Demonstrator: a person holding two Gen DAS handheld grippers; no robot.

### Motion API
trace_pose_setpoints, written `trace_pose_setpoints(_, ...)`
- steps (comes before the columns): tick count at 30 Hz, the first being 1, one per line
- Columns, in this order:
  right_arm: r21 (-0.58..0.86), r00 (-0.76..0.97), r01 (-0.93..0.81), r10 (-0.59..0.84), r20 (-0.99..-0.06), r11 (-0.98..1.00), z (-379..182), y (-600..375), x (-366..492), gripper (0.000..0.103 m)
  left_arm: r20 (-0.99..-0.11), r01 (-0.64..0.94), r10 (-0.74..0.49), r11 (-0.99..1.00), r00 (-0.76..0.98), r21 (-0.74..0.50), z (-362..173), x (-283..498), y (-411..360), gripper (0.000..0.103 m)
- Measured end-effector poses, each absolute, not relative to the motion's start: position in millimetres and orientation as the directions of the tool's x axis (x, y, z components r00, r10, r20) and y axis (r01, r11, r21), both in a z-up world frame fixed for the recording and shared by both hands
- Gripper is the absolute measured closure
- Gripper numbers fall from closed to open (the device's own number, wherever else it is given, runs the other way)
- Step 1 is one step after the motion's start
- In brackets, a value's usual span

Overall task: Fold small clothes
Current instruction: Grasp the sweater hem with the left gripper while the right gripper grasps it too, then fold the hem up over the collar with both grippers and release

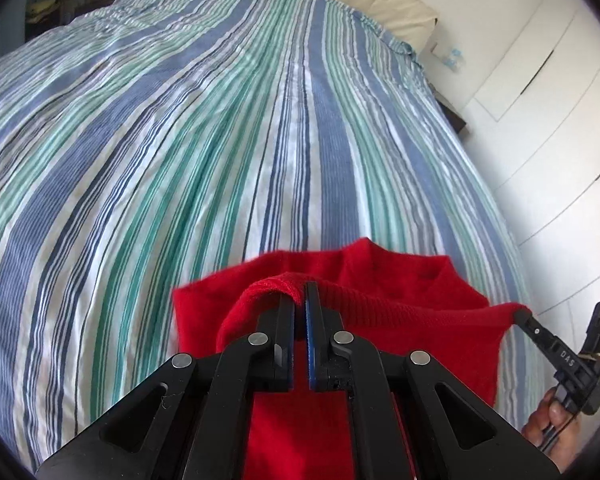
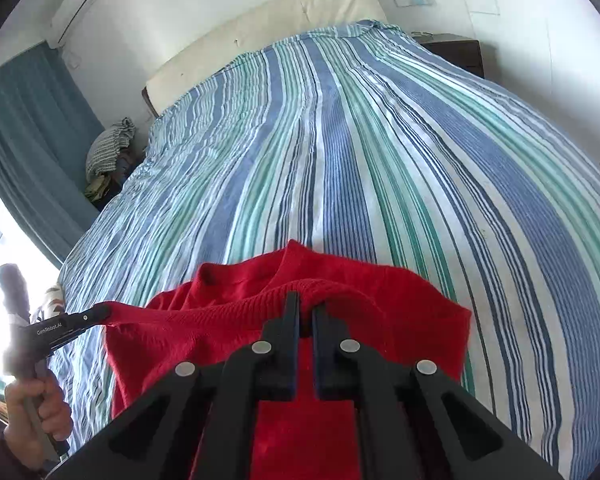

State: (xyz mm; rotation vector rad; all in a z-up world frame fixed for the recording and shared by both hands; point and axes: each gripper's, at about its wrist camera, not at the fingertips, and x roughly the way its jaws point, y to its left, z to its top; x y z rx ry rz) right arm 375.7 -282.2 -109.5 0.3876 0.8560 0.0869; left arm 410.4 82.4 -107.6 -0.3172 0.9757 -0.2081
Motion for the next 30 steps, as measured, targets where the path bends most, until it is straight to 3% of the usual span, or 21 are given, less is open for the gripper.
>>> trace_pose_setpoints(1,0.378,0.651,0.090,0.232,-0.722,0.921,-119,-286,386,0.097,-0.798,0.014,-0.279,0.947,0.533,-0.322,-116,423,78,0.092)
trace_pose_setpoints(2,0.380,0.644,0.112,0.224,-0.732,0.918,-129,-289,395,0.088,-0.818,-0.003,-0.255,0.954,0.516,-0.299,-124,433,77,0.090)
trace_pose_setpoints(4,0.366,0.643,0.160,0.184,-0.743,0.917,-140,-296,400,0.074,-0.839,-0.054,-0.194,0.965,0.508,-0.256,-130,445,86,0.064)
trace_pose_setpoints(6,0.375,0.662,0.152,0.187,-0.725,0.914,-132,-301,392,0.074,-0.822,-0.084,-0.182,0.960,0.540,-0.268,-123,441,105,0.050)
trace_pose_setpoints(9,0.342,0.661,0.006,0.253,-0.706,0.940,-116,-280,368,0.074,-0.776,-0.049,-0.217,0.951,0.592,-0.304,-104,410,119,0.041)
trace_pose_setpoints(13,0.291,0.542,-0.169,0.335,-0.771,0.942,-137,-245,325,0.069,-0.744,0.097,-0.261,0.961,0.615,-0.257,-105,344,101,0.007)
trace_pose_setpoints(16,0.167,0.479,-0.064,0.177,-0.860,0.984,-177,-264,299,0.072,-0.858,0.108,-0.125,0.991,0.498,-0.082,-156,335,81,0.008)
trace_pose_setpoints(18,0.212,0.497,0.013,0.178,-0.849,0.977,-174,-286,278,0.076,-0.901,0.056,-0.088,0.996,0.426,-0.071,-177,337,91,0.017)
trace_pose_setpoints(19,0.210,0.515,0.033,0.163,-0.842,0.977,-159,-289,266,0.074,-0.885,0.019,-0.115,0.993,0.451,-0.119,-168,330,100,0.017)
trace_pose_setpoints(21,0.192,0.577,0.023,0.144,-0.804,0.981,-128,-284,238,0.057,-0.855,-0.021,-0.139,0.985,0.500,-0.172,-144,308,110,0.011)
trace_pose_setpoints(23,0.191,0.632,-0.003,0.150,-0.760,0.982,-109,-280,209,0.034,-0.830,-0.006,-0.153,0.983,0.537,-0.185,-122,280,110,0.007)
trace_pose_setpoints(30,0.230,0.623,0.064,0.141,-0.769,0.971,-131,-261,126,0.032,-0.841,0.023,-0.073,0.997,0.536,-0.072,-107,191,100,0.006)
